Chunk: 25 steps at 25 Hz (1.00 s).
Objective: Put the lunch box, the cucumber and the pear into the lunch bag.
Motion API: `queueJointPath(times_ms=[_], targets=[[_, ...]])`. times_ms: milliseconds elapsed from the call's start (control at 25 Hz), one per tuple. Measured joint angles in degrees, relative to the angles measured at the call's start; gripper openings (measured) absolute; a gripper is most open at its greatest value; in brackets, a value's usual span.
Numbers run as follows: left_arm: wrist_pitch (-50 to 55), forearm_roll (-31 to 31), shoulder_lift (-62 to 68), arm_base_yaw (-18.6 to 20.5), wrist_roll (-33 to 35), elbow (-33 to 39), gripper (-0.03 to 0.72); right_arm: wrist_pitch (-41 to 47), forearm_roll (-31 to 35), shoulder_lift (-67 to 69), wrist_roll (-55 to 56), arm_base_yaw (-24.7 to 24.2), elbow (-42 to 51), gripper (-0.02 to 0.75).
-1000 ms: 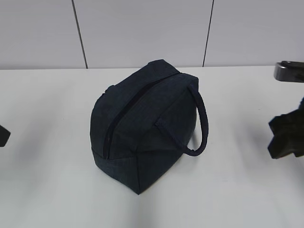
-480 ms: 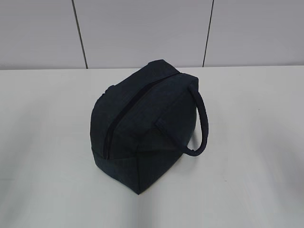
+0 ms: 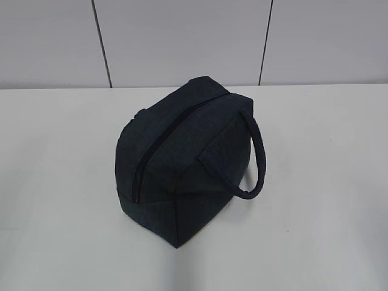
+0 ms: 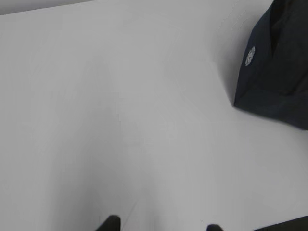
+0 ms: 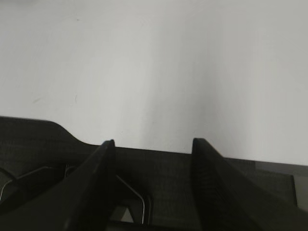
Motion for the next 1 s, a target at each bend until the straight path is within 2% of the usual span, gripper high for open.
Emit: queueJointPath(times_ms=[160, 400, 720, 1000], targets=[[-1.08, 0.55, -4.92, 0.0, 0.0, 4.06, 0.326, 0.7, -1.96, -8.29, -0.31, 0.0, 0.28, 0.391], [-2.09, 1.12, -10.55, 0.0, 0.0, 4.71, 0.326, -1.74, -3.85, -21.09, -0.53, 0.0, 1.78, 0.391], [-2.04, 1.38, -20.18, 0.0, 0.0, 4.76, 0.315, -2.35, -6.06, -22.62, 2.38, 0.0, 2.16, 0.391], [-1.92, 1.08, -21.16, 0.0, 0.0, 4.76, 0.251, -2.44, -6.29, -22.66, 3.13, 0.0, 2.16, 0.391]])
